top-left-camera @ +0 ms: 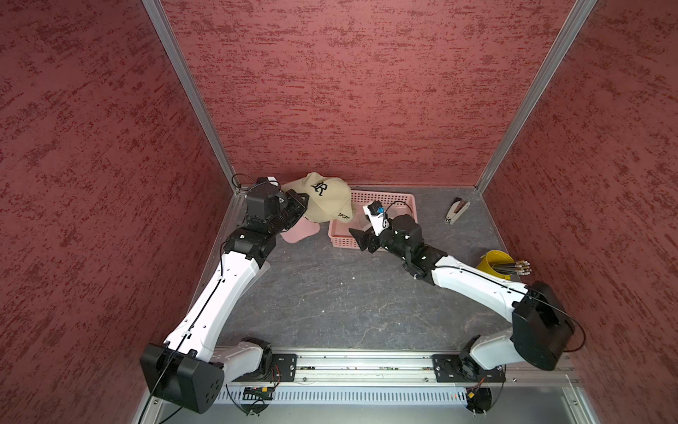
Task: Turn the baseball cap inside out
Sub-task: Turn over the baseball cap.
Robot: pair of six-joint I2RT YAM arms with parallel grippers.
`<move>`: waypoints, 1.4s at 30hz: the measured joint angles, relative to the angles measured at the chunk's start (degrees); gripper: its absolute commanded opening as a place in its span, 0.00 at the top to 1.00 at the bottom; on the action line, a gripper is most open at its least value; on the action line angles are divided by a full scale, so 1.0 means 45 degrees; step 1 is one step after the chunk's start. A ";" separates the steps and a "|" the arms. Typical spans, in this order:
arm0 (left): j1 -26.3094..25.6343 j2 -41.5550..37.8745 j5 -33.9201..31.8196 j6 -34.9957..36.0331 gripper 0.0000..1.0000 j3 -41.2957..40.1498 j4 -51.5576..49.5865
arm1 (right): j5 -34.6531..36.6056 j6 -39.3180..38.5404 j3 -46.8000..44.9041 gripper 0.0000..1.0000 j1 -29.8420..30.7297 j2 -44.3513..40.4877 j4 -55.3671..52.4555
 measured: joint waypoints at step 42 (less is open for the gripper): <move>-0.0651 0.1005 -0.1409 -0.4148 1.00 -0.0423 -0.0486 | 0.4269 -0.3473 -0.2025 0.19 0.2477 -0.0753 0.3594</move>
